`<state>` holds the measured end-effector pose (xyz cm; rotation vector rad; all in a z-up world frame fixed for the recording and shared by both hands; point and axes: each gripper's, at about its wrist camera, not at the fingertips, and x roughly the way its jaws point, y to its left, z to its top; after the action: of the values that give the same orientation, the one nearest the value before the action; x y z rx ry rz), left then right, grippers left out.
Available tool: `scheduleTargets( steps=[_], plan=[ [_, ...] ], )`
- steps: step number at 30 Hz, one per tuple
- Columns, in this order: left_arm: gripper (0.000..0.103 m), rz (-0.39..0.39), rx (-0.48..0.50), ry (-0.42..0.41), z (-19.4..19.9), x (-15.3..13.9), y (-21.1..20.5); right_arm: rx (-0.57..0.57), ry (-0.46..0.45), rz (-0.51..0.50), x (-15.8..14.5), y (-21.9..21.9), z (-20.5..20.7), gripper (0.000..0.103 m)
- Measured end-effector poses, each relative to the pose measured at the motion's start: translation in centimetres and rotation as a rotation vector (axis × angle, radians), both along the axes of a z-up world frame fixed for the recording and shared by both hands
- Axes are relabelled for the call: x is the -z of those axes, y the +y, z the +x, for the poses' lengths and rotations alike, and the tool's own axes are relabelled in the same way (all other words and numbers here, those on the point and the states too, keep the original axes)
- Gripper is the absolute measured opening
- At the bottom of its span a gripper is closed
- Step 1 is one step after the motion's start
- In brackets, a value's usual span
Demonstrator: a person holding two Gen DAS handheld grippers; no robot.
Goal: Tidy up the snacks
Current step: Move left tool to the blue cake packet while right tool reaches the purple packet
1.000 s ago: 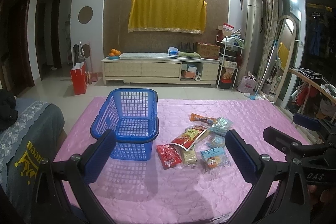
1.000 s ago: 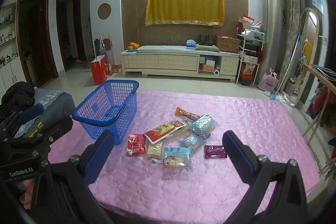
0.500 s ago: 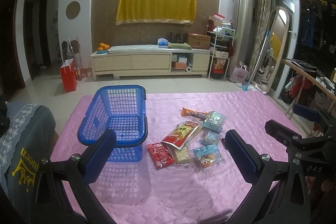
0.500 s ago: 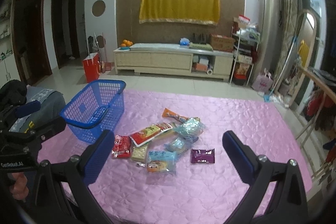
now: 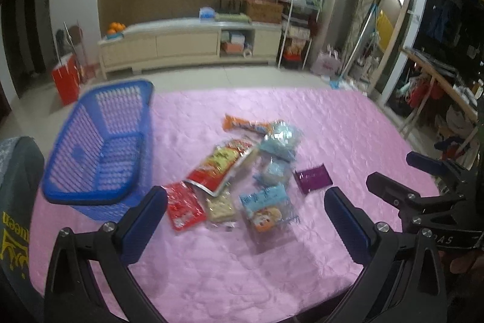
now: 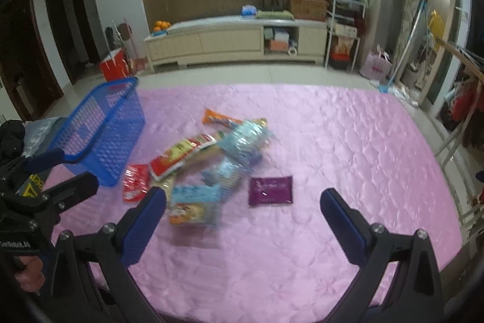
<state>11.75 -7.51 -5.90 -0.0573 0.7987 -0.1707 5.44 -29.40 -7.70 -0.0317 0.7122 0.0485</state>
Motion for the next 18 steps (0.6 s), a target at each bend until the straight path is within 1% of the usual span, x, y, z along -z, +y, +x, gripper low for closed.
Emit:
scheduleTargets(
  steps=[5,9,12,15,18],
  plan=[
    [0.103,-0.002,0.02,0.09,2.6,2.7,-2.3,0.021,0.063,-0.002,2.2,-2.0,1.8,0.1],
    [0.103,0.016,-0.003,0.195,4.6,5.6,-3.5,0.025,0.106,0.01,4.2,-3.5,3.4,0.1],
    [0.103,-0.017,-0.005,0.27,5.9,7.7,-3.7,0.023,0.144,0.025,5.8,-4.1,4.5,0.1],
    [0.103,-0.02,-0.013,0.325,7.4,10.0,-4.0,0.02,0.175,0.019,7.1,-4.4,5.2,0.1],
    [0.103,-0.005,-0.004,0.362,8.7,11.9,-4.6,0.02,0.199,0.014,8.1,-4.7,6.0,0.1]
  ],
)
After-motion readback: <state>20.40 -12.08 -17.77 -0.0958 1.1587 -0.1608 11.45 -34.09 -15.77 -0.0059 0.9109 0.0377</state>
